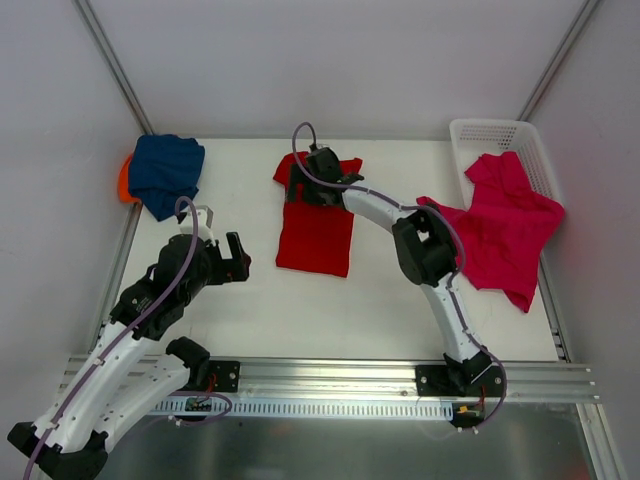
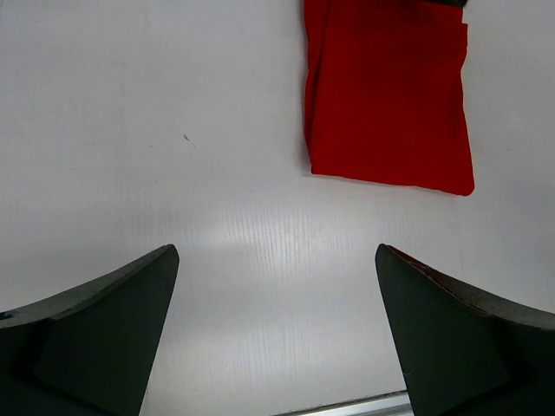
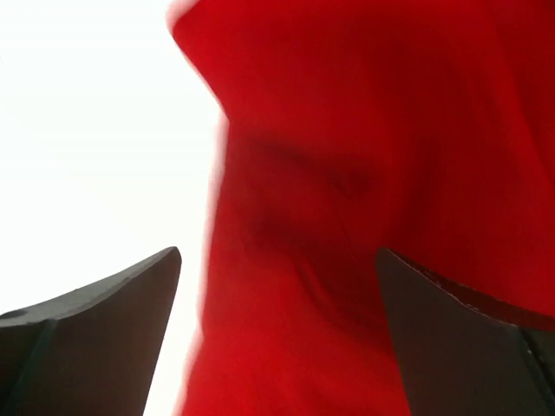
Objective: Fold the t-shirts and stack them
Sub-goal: Grab one side of the 2/3 rectangular tshirt with both arms
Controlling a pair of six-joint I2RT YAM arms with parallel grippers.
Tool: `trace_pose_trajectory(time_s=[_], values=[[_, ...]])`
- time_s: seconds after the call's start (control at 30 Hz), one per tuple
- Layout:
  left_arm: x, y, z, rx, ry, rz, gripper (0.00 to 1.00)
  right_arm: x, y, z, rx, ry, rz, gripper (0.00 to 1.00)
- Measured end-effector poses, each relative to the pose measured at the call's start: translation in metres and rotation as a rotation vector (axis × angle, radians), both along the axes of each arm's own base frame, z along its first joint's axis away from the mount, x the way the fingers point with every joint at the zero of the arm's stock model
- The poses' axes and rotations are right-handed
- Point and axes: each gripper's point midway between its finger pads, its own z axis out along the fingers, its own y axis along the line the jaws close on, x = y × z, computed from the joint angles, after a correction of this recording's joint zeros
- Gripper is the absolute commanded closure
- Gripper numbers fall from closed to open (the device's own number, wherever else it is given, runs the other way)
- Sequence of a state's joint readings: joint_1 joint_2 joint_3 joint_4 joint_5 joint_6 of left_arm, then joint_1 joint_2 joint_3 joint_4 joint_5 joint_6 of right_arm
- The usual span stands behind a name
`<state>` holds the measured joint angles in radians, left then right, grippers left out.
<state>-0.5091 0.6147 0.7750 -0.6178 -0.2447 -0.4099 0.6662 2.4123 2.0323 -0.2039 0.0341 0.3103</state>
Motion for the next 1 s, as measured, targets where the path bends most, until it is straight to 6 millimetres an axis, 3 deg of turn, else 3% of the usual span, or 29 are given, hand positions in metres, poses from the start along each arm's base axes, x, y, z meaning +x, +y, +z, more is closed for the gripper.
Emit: trace_pose_trajectory(time_s=[0.1, 0.2, 0.3, 0.4, 0.43, 0.5, 0.57, 0.6, 0.8, 0.9, 1.0], values=[[0.0, 0.0, -0.001, 0.002, 0.002, 0.0, 0.01, -0.037, -0.03, 0.0, -0.062, 0.019, 0.0, 0.0], [0.0, 0.0, -0.002, 0.005, 0.008, -0.001, 0.01, -0.089, -0.075, 0.023, -0.112, 0.011, -0.004, 0.01], [0.001, -0.001, -0.004, 0.005, 0.016, -0.002, 0.01, -0.128, -0.108, 0.076, -0.091, -0.072, -0.009, 0.01], [0.001, -0.004, -0.005, -0.019, 0.03, 0.008, 0.01, -0.164, -0.136, 0.142, -0.006, -0.209, -0.035, 0.0], [0.001, -0.006, -0.005, -0.037, 0.036, 0.014, 0.01, -0.177, -0.144, 0.156, 0.024, -0.244, -0.043, 0.01], [0.005, -0.013, -0.006, -0.072, 0.039, 0.015, 0.01, -0.198, -0.156, 0.165, 0.066, -0.269, -0.053, 0.01], [0.011, -0.021, -0.015, -0.099, 0.069, 0.016, 0.01, -0.215, -0.167, 0.152, 0.083, -0.252, -0.069, 0.01], [0.015, -0.026, -0.024, -0.106, 0.093, 0.02, 0.01, -0.222, -0.174, 0.136, 0.075, -0.227, -0.08, 0.01], [0.023, -0.045, -0.098, -0.105, 0.295, 0.048, 0.06, -0.269, -0.212, 0.011, -0.047, 0.02, -0.141, 0.01], [0.022, -0.05, -0.116, -0.138, 0.319, 0.049, 0.07, -0.279, -0.214, -0.013, -0.033, 0.075, -0.16, 0.0], [0.029, -0.059, -0.122, -0.174, 0.306, 0.044, 0.05, -0.274, -0.199, -0.021, 0.013, 0.098, -0.146, 0.01]])
